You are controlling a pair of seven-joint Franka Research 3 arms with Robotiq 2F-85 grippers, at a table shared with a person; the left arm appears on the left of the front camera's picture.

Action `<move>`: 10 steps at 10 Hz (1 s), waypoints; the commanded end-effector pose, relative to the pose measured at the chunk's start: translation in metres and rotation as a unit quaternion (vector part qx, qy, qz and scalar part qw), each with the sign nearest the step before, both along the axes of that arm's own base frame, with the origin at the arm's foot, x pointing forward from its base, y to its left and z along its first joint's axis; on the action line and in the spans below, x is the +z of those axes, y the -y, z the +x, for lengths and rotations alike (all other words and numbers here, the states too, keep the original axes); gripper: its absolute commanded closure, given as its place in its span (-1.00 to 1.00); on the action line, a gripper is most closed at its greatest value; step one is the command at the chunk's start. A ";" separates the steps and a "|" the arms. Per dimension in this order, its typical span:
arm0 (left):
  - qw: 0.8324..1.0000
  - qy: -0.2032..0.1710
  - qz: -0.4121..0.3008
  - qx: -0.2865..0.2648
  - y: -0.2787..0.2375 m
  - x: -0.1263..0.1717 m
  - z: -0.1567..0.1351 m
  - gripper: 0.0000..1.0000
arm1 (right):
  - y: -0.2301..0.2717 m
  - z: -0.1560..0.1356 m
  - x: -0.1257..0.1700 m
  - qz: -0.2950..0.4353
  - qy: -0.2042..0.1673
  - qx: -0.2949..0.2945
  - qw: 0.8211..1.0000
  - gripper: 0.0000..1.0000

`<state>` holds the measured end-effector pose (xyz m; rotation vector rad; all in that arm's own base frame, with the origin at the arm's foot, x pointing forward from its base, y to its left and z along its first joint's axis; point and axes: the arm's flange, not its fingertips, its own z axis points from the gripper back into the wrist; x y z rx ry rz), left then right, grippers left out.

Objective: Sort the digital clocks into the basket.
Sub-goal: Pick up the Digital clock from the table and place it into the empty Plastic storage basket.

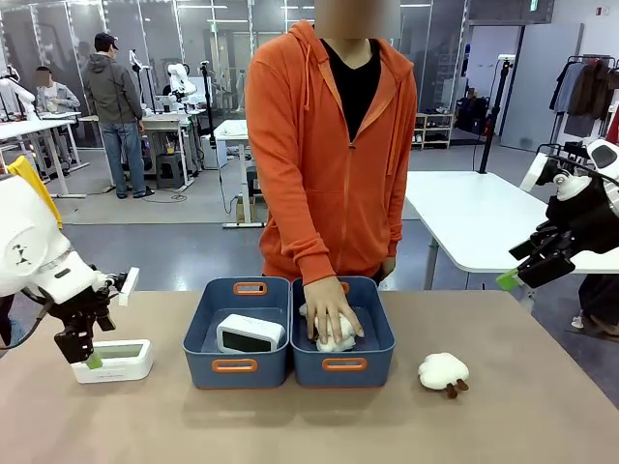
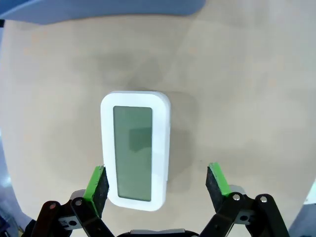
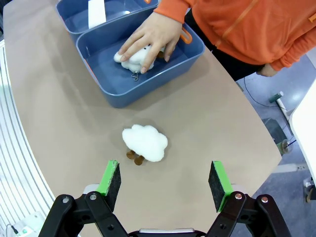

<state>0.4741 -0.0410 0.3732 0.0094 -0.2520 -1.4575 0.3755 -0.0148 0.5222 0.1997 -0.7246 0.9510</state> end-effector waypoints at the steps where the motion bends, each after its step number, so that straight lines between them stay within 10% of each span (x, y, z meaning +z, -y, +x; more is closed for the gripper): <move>1: 0.999 -0.003 0.035 0.008 0.003 0.000 0.015 -1.00 | -0.003 0.002 0.002 -0.001 -0.006 -0.010 1.000 -0.81; 10: 0.997 -0.062 0.047 0.022 -0.002 -0.051 0.052 -1.00 | -0.003 0.002 0.002 -0.001 -0.006 -0.010 1.000 -0.81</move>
